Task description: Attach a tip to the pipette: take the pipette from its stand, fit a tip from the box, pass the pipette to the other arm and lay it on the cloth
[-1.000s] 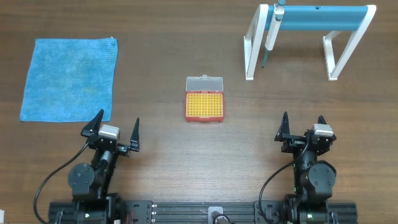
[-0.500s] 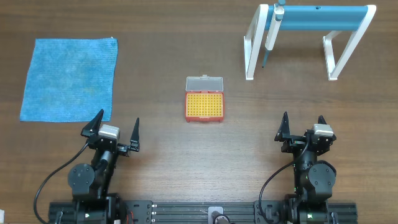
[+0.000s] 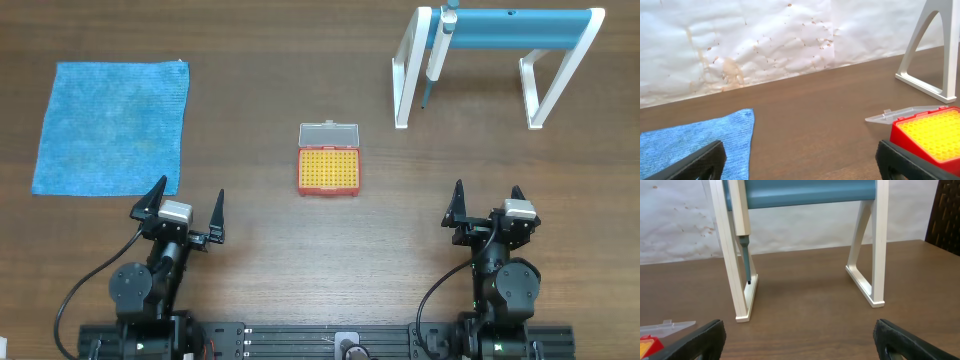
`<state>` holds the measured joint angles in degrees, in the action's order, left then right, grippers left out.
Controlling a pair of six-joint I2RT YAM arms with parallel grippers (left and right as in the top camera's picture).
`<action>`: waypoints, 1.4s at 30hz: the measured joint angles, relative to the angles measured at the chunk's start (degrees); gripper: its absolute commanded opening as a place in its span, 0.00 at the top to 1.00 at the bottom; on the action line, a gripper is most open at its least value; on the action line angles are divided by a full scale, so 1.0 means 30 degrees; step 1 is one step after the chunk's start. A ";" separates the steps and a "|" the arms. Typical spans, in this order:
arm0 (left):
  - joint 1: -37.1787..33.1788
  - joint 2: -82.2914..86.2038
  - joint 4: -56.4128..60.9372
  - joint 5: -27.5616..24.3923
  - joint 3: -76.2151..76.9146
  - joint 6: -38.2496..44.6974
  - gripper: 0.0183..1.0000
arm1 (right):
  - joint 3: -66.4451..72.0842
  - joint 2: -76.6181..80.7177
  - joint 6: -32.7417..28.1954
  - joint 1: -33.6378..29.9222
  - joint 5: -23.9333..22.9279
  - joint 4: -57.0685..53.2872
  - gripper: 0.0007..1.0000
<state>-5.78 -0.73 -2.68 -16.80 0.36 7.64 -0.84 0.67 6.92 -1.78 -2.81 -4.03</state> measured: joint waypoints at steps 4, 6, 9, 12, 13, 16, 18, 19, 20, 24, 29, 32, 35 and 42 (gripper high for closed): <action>0.0000 0.0000 0.0000 0.0000 0.0000 0.0000 0.04 | 0.0000 0.0000 0.0000 0.0000 0.0000 0.0000 0.05; 0.0000 0.0000 0.0000 0.0007 0.0000 0.0000 0.03 | 0.0000 0.0000 0.0000 0.0000 0.0000 0.0000 0.05; 0.0000 0.0000 0.0000 0.0000 0.0000 0.0000 0.03 | 0.0000 0.0000 0.0000 0.0000 0.0000 0.0000 0.05; 0.0000 0.0000 0.0000 0.0000 0.0000 0.0000 0.03 | 0.0000 0.0000 -0.0168 0.0000 0.0000 0.0000 0.05; 0.0000 0.0000 0.0000 0.0000 0.0000 0.0000 0.03 | 0.0000 0.0000 -0.0350 0.0000 0.0000 0.0000 0.05; 0.0000 0.0000 0.0000 0.0000 0.0000 0.0000 0.03 | 0.0000 0.0000 -0.0663 0.0000 0.0095 0.0000 0.05; 0.0000 0.0000 0.0000 0.0000 0.0000 0.0000 0.03 | 0.0000 0.0000 -0.0794 0.0000 0.0510 0.0000 0.05; 0.0000 0.0000 0.0000 0.0000 0.0000 0.0000 0.04 | 0.0000 0.0007 -0.0852 0.0000 0.0750 0.0000 0.05; 0.0000 0.0000 0.0000 0.0000 0.0000 0.0000 0.04 | 0.0000 0.0007 -0.0918 0.0000 0.0874 0.0000 0.05; 0.0000 0.0000 -0.0007 0.0000 0.0000 0.0000 0.03 | -0.0029 0.0313 -0.0998 0.0000 0.1282 0.0000 0.04; 0.0000 0.0000 0.0000 0.0000 0.0000 0.0000 0.03 | -0.1304 0.3453 -0.1078 0.0000 0.1457 0.0452 0.02; 0.0000 0.0022 -0.0015 0.0007 0.0000 0.0000 0.03 | -0.2710 0.6870 -0.1071 0.0000 0.1494 0.2812 0.02; 0.0000 0.0022 -0.0007 0.0000 0.0000 0.0000 0.04 | -0.3978 1.0761 -0.1071 0.0000 0.1494 0.6426 0.02; 0.0000 0.0036 -0.0007 0.0000 0.0000 0.0000 0.04 | -0.5901 1.9606 -0.1064 0.0401 0.1494 1.4251 0.02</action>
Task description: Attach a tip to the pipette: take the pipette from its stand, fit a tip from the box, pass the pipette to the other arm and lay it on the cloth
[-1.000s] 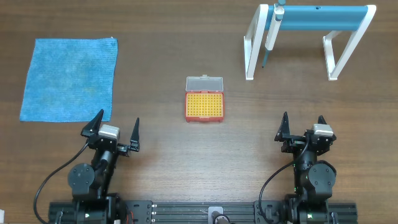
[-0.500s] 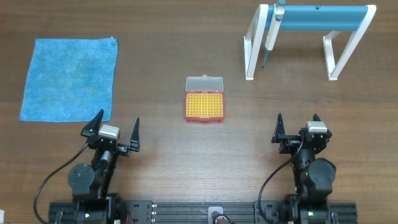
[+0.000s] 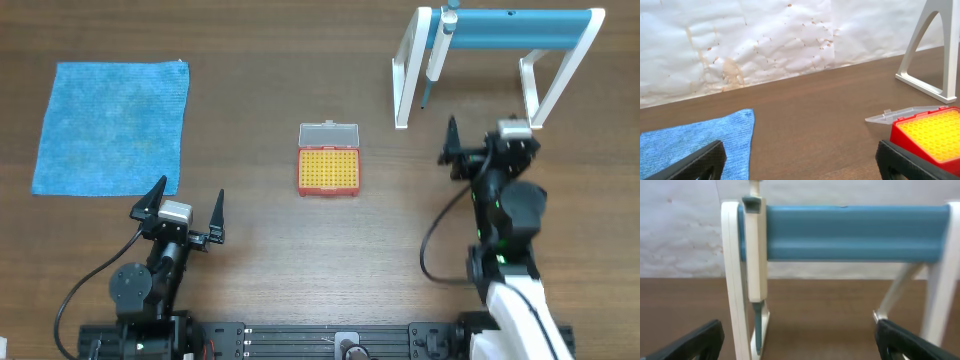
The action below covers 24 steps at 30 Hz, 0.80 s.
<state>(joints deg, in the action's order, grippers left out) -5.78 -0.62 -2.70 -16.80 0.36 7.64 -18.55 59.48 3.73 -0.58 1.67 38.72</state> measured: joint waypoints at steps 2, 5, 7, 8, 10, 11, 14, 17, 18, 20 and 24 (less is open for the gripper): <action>0.0000 0.0000 -0.0007 0.0007 0.0000 0.0000 0.03 | -0.0408 0.1872 -0.0007 0.0248 0.0000 0.1807 0.02; 0.0000 0.0000 0.0000 0.0007 0.0000 0.0000 0.04 | -0.1129 0.4167 -0.0007 0.0568 0.0007 0.3155 0.02; 0.0000 0.0000 0.0000 0.0007 0.0000 0.0000 0.03 | -0.1763 0.5792 -0.0007 0.0758 0.0007 0.3257 0.02; 0.0000 0.0000 0.0000 0.0007 0.0000 0.0000 0.03 | -0.1909 0.6091 -0.0007 0.0750 0.0007 0.3249 0.02; 0.0000 0.0000 -0.0007 0.0007 0.0000 0.0000 0.03 | -0.2317 0.6608 -0.0007 0.0750 0.0007 0.3249 0.02; 0.0000 0.0000 0.0000 0.0000 0.0000 0.0000 0.03 | -0.2630 0.6870 -0.0007 0.0750 0.0007 0.3249 0.02; 0.0000 0.0000 0.0000 0.0000 0.0000 0.0000 0.03 | -0.3716 0.7548 -0.0007 0.0750 0.0007 0.2863 0.02; 0.0000 0.0000 0.0000 0.0000 0.0000 0.0000 0.03 | -0.4874 0.8131 0.0000 0.0750 0.0007 0.1450 0.02; 0.0000 0.0000 0.0000 0.0000 0.0000 0.0000 0.04 | -0.5173 0.8320 0.0000 0.0750 0.0007 0.1086 0.02; 0.0000 0.0000 0.0000 0.0000 0.0000 0.0000 0.03 | -0.5807 0.8735 -0.0007 0.0750 0.0007 0.0627 0.02; 0.0000 0.0000 0.0000 0.0007 0.0000 0.0000 0.04 | -0.6462 0.8998 0.0007 0.0750 0.0073 0.0015 0.02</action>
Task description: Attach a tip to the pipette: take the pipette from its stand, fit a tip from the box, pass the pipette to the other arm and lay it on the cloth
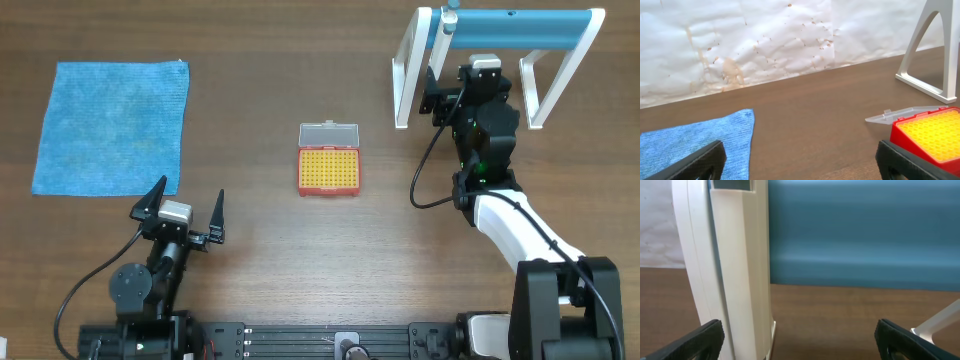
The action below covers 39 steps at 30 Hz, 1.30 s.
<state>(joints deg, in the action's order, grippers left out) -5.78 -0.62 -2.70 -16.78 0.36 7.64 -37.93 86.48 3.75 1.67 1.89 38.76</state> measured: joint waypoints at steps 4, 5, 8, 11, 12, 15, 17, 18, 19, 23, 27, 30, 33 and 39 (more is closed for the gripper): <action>0.0000 0.0000 0.0000 -0.0007 0.0000 0.0000 0.03 | -0.0729 0.0277 0.0255 0.0000 0.0211 -0.0743 0.02; 0.0000 0.0000 0.0000 0.0000 0.0000 0.0000 0.04 | -0.0787 0.0364 0.0372 0.0000 0.0255 -0.0765 0.02; 0.0000 0.0000 -0.0007 -0.0007 0.0000 0.0000 0.03 | -0.0809 0.0539 0.0495 0.0000 0.0357 -0.0809 0.02; 0.0000 0.0000 0.0000 -0.0007 0.0000 0.0000 0.04 | -0.0925 0.0874 0.0517 0.0000 0.0430 -0.0809 0.02; 0.0000 0.0000 -0.0007 -0.0007 0.0000 0.0000 0.03 | -0.1100 0.1137 0.0517 0.0000 0.0430 -0.0809 0.02; 0.0000 0.0000 0.0000 -0.0007 0.0000 0.0000 0.03 | -0.1603 0.1792 0.0517 0.0000 0.0430 -0.0816 0.02; 0.0000 0.0000 0.0000 -0.0007 0.0000 0.0000 0.04 | -0.1880 0.2076 0.0517 0.0000 0.0423 -0.0809 0.02; 0.0000 0.0000 0.0000 -0.0007 0.0000 0.0000 0.04 | -0.2011 0.2200 0.0517 0.0000 0.0423 -0.0801 0.02; 0.0000 0.0000 0.0000 -0.0007 0.0000 0.0000 0.03 | -0.2113 0.2346 0.0517 0.0000 0.0423 -0.0721 0.02; 0.0000 0.0000 -0.0007 -0.0007 0.0000 0.0000 0.03 | -0.2149 0.2674 0.0517 0.0000 0.0423 -0.0561 0.02; 0.0000 0.0000 0.0000 -0.0007 0.0000 0.0000 0.04 | -0.2149 0.2922 0.0517 0.0000 0.0430 -0.0226 0.03; 0.0000 0.0000 0.0000 -0.0007 0.0000 0.0000 0.03 | -0.2164 0.3162 0.0517 0.0000 0.0423 0.0240 0.03; 0.0000 0.0000 -0.0007 -0.0007 0.0000 0.0000 0.04 | -0.2164 0.3235 0.0517 0.0000 0.0423 0.0284 0.02; 0.0000 0.0000 0.0000 -0.0007 0.0000 0.0000 0.03 | -0.2164 0.3235 0.0517 0.0000 0.0423 0.0299 0.05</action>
<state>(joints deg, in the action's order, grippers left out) -5.78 -0.62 -2.70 -16.80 0.36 7.64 -44.42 96.18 5.30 1.67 3.16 39.66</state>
